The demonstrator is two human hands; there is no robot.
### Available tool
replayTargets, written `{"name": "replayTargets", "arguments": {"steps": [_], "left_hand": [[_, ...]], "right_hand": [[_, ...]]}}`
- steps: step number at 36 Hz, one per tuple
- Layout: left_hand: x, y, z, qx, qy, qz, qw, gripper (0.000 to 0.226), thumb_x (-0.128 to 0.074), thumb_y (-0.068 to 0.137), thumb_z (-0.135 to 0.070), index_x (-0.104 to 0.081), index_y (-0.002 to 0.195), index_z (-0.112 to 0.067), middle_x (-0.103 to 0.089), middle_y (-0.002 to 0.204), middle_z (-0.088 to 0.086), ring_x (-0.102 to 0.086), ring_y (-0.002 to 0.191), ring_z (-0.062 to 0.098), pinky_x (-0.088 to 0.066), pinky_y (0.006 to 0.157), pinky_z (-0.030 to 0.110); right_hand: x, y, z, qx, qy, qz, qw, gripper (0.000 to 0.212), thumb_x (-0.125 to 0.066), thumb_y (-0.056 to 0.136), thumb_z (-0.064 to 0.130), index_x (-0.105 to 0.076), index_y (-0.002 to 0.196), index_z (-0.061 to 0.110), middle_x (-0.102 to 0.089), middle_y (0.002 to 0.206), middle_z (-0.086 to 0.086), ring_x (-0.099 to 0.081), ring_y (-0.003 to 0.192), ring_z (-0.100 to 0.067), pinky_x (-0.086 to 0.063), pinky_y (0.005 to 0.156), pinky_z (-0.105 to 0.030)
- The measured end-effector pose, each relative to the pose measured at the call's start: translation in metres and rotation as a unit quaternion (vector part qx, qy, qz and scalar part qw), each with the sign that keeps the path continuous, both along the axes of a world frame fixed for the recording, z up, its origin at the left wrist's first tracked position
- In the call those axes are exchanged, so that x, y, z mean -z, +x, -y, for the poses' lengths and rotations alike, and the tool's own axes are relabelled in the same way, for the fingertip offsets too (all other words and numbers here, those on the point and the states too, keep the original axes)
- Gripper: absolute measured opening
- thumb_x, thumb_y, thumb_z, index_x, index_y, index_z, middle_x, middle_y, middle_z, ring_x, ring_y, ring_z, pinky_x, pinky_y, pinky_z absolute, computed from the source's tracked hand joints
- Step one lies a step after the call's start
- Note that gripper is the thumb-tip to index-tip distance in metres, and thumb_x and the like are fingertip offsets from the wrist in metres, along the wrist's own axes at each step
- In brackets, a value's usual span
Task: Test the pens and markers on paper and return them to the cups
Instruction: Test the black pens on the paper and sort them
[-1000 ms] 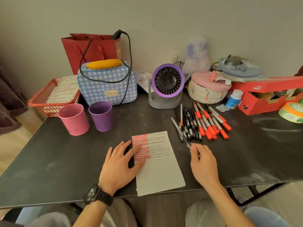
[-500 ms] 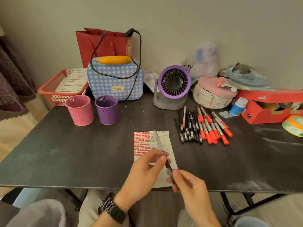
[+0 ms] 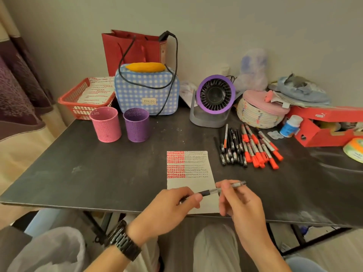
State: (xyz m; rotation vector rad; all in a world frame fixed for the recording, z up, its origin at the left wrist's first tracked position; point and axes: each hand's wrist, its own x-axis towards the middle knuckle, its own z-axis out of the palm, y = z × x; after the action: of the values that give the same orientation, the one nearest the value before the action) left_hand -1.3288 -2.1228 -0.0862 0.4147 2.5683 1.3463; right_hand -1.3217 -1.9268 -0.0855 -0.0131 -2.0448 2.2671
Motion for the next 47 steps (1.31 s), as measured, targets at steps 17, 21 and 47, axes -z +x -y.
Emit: {"name": "replayTargets", "arguments": {"steps": [17, 21, 47], "left_hand": [[0.006, -0.011, 0.05, -0.084, -0.227, -0.281, 0.929, 0.043, -0.024, 0.101, -0.058, -0.045, 0.077, -0.03, -0.043, 0.068, -0.017, -0.053, 0.065, 0.012, -0.044, 0.051, 0.03], [0.027, -0.039, 0.069, -0.127, -0.176, -0.196, 0.956, 0.045, -0.02, 0.096, -0.071, -0.041, 0.079, -0.034, -0.045, 0.073, -0.019, -0.048, 0.074, 0.008, -0.039, 0.063, 0.028], [0.056, -0.086, 0.045, -0.113, -0.118, -0.079, 0.983, 0.07, -0.064, 0.067, -0.076, -0.043, 0.124, -0.041, -0.051, 0.119, -0.028, -0.047, 0.109, -0.005, -0.049, 0.105, 0.042]], "right_hand": [[-0.004, -0.061, -0.005, 0.123, -0.107, 0.09, 0.983, 0.028, -0.064, 0.1, 0.028, -0.069, 0.074, 0.021, -0.055, 0.055, 0.003, -0.045, 0.044, -0.01, -0.036, 0.038, -0.021], [0.004, -0.083, 0.0, -0.003, 0.006, 0.097, 0.995, 0.019, -0.065, 0.097, 0.027, -0.075, 0.081, 0.027, -0.07, 0.07, -0.006, -0.061, 0.05, -0.014, -0.048, 0.044, -0.023], [0.051, -0.109, 0.049, 0.055, 0.244, -0.011, 0.968, 0.036, -0.074, 0.091, 0.019, -0.059, 0.059, 0.023, -0.062, 0.049, 0.007, -0.059, 0.045, -0.01, -0.045, 0.051, -0.017]]}}
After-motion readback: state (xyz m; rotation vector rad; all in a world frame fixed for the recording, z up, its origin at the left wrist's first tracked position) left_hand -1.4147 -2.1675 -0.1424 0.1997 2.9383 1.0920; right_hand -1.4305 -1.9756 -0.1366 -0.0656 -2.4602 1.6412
